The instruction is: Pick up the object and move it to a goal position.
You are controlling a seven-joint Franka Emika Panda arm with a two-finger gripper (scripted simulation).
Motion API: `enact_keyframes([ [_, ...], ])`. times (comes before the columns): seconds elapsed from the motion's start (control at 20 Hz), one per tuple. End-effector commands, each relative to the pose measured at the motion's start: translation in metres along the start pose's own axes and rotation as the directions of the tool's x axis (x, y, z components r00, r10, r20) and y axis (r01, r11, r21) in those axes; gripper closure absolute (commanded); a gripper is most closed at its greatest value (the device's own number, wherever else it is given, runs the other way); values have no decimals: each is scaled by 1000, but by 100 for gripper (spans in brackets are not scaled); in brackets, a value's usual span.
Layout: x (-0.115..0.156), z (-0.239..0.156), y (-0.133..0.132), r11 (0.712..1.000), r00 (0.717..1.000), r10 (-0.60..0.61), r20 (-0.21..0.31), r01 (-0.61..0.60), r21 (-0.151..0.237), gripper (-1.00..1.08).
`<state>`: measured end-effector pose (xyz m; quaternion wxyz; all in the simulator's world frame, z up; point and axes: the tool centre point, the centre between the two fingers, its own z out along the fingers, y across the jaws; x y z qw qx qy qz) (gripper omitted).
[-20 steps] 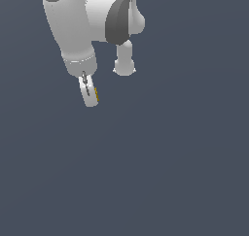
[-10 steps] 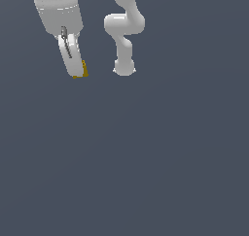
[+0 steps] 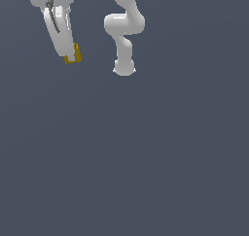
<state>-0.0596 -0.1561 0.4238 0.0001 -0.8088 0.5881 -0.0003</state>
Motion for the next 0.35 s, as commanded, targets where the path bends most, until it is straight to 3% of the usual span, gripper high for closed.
enact_keyframes([
  [0.0,1,-5,0,1000,1000,-1,0,1,0,108],
  [0.3,1,-3,-1,1000,1000,-1,0,1,0,108],
])
